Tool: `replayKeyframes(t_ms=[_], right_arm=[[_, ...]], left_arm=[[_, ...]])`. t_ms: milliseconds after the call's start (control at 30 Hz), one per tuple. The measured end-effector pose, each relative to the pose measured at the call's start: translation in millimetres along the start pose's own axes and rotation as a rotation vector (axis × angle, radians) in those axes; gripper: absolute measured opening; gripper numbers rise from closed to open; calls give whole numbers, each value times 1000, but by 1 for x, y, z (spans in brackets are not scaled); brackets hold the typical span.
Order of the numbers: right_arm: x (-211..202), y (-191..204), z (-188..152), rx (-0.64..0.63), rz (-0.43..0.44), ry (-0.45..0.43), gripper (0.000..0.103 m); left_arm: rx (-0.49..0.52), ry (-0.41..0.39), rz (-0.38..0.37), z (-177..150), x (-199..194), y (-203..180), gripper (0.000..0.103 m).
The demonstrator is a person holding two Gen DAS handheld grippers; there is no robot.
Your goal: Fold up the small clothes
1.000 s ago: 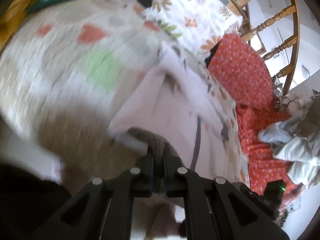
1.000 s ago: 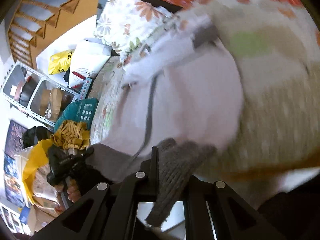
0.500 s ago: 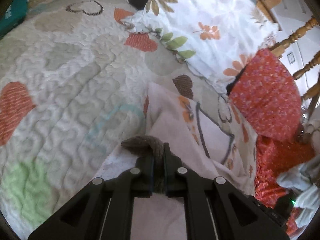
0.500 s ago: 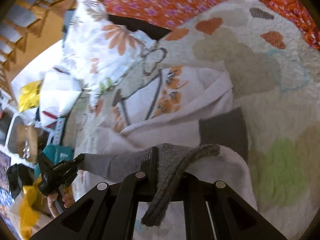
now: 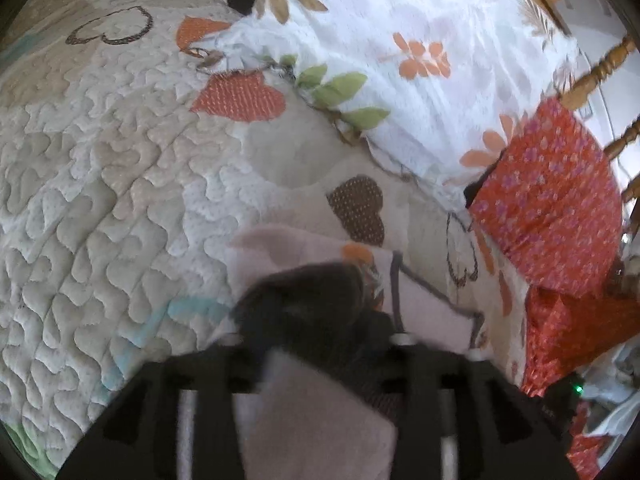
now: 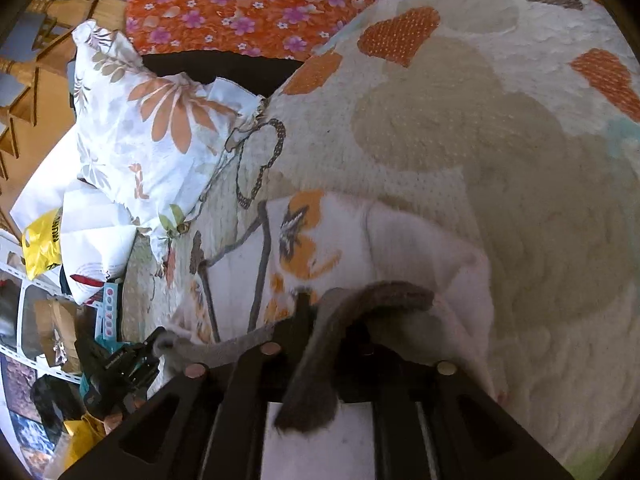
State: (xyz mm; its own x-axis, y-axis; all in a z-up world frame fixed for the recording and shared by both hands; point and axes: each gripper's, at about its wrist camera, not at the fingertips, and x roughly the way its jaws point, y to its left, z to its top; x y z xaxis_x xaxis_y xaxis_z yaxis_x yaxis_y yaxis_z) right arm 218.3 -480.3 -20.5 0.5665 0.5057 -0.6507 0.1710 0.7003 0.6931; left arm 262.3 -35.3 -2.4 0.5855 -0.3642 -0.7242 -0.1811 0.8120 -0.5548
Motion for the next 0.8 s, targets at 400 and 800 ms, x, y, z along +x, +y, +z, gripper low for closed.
replayKeyframes(t_ms=[400,800], right_arm=[[-40,17,2,-76,-61,-139,61],[12,67,-45,-437,-331,-10,60]], left_arm=[[78,-11,106,-12,-29,4,69],[146,123,329,-31,-10,30,71]])
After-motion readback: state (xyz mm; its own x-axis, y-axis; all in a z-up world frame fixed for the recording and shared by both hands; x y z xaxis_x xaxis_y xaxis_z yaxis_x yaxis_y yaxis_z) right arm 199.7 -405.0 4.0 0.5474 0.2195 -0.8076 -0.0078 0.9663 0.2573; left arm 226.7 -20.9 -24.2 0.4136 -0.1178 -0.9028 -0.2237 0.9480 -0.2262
